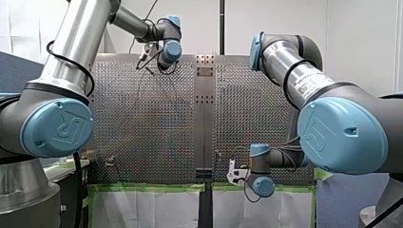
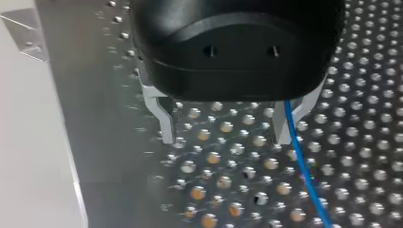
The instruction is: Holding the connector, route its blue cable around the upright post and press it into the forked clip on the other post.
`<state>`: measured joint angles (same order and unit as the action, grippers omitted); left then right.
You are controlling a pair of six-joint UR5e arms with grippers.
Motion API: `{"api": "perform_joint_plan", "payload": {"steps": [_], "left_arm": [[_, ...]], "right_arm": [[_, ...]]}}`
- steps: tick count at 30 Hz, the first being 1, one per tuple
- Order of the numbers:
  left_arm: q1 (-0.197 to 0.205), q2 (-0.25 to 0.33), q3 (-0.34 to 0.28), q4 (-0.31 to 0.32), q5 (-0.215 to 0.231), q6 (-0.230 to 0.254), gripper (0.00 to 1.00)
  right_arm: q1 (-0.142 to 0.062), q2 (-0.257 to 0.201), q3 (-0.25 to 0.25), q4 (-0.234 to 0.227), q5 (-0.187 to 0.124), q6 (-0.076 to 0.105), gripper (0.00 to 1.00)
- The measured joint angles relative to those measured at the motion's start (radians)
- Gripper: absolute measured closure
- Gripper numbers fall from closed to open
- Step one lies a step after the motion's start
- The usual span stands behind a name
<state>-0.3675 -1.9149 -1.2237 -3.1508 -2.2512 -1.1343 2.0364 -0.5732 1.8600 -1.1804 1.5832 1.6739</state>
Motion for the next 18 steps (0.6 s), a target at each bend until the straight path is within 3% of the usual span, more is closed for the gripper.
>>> {"api": "perform_joint_plan", "payload": {"steps": [11,18], "left_arm": [[0.004,-0.004,-0.063,0.024,-0.004,-0.002,0.0],[0.001,-0.044,-0.07,0.03,-0.015,0.01,0.0]], "right_arm": [[0.0,0.0,0.0,0.002,0.0,0.0,1.0],[0.0,0.0,0.0,0.003,-0.001,0.0,1.0]]}}
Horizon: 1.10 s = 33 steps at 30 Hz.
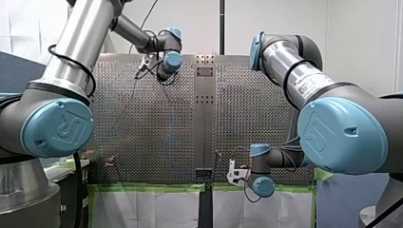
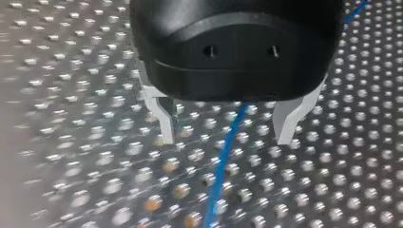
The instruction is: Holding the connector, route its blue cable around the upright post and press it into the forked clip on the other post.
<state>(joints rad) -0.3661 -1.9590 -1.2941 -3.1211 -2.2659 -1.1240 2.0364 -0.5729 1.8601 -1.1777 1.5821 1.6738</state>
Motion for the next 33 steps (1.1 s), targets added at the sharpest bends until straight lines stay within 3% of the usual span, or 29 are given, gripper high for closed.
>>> {"api": "perform_joint_plan", "payload": {"steps": [13,21,33], "left_arm": [[-0.01,-0.033,-0.006,0.005,-0.028,0.028,0.0],[-0.022,-0.041,-0.053,0.045,-0.049,0.053,0.0],[-0.054,-0.128,-0.068,0.076,-0.068,0.038,0.0]], "right_arm": [[0.0,0.0,0.0,0.001,0.0,0.0,1.0],[0.0,0.0,0.0,0.002,-0.001,0.0,1.0],[0.0,0.0,0.0,0.007,-0.002,0.0,1.0]]}}
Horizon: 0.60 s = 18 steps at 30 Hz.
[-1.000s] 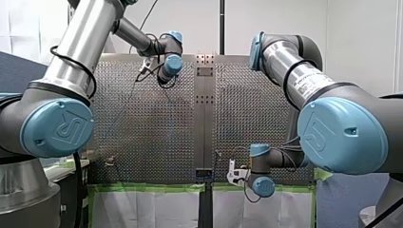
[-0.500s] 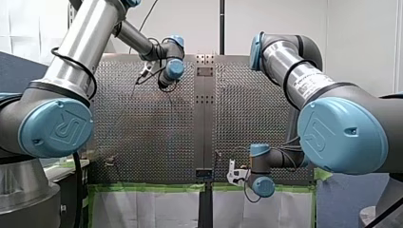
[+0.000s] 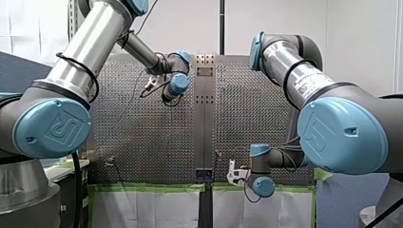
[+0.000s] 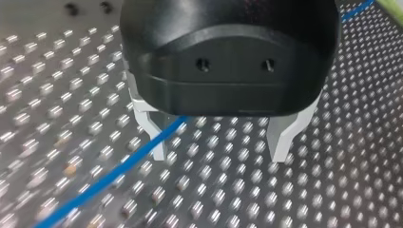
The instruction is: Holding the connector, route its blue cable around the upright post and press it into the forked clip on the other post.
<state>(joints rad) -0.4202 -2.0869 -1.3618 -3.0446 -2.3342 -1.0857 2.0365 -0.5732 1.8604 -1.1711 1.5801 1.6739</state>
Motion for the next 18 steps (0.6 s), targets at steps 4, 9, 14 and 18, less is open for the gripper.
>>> {"api": "perform_joint_plan", "payload": {"steps": [4,9,14,18], "left_arm": [[-0.012,-0.032,-0.01,0.01,-0.007,-0.003,0.0],[-0.02,-0.058,-0.037,0.042,-0.012,-0.001,0.0],[-0.023,-0.066,-0.071,0.075,-0.019,0.005,0.0],[-0.027,-0.086,-0.084,0.086,-0.026,0.009,0.0]], "right_arm": [[0.0,0.0,0.0,0.0,0.0,-0.001,1.0],[0.001,0.0,0.0,0.0,0.0,-0.001,1.0],[0.0,0.0,0.0,-0.001,0.0,-0.001,1.0],[0.0,0.0,0.0,-0.001,0.0,0.0,1.0]]}}
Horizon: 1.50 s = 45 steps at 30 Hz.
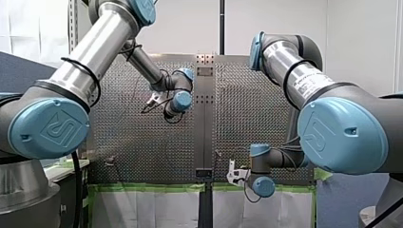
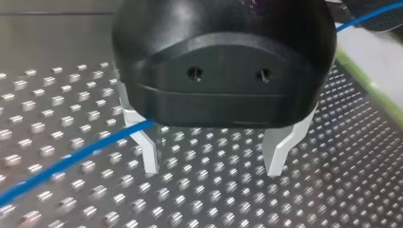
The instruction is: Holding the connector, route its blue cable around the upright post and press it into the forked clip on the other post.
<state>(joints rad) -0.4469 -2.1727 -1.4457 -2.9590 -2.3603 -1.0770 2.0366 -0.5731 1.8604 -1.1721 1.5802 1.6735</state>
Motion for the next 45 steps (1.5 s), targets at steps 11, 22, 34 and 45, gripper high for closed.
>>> {"api": "perform_joint_plan", "payload": {"steps": [11,22,34,45], "left_arm": [[-0.014,-0.079,-0.017,0.007,-0.024,0.014,0.0],[-0.022,-0.112,-0.037,0.018,-0.035,0.018,0.0],[-0.039,-0.185,-0.048,0.024,-0.023,0.005,0.0],[-0.042,-0.276,-0.047,0.058,-0.001,-0.009,0.0]], "right_arm": [[0.0,0.0,0.0,0.001,0.0,0.0,1.0],[0.0,0.0,0.001,0.002,0.0,0.0,1.0],[0.0,0.0,0.0,0.005,0.0,0.001,1.0],[0.0,0.0,0.0,0.007,0.0,-0.001,1.0]]}}
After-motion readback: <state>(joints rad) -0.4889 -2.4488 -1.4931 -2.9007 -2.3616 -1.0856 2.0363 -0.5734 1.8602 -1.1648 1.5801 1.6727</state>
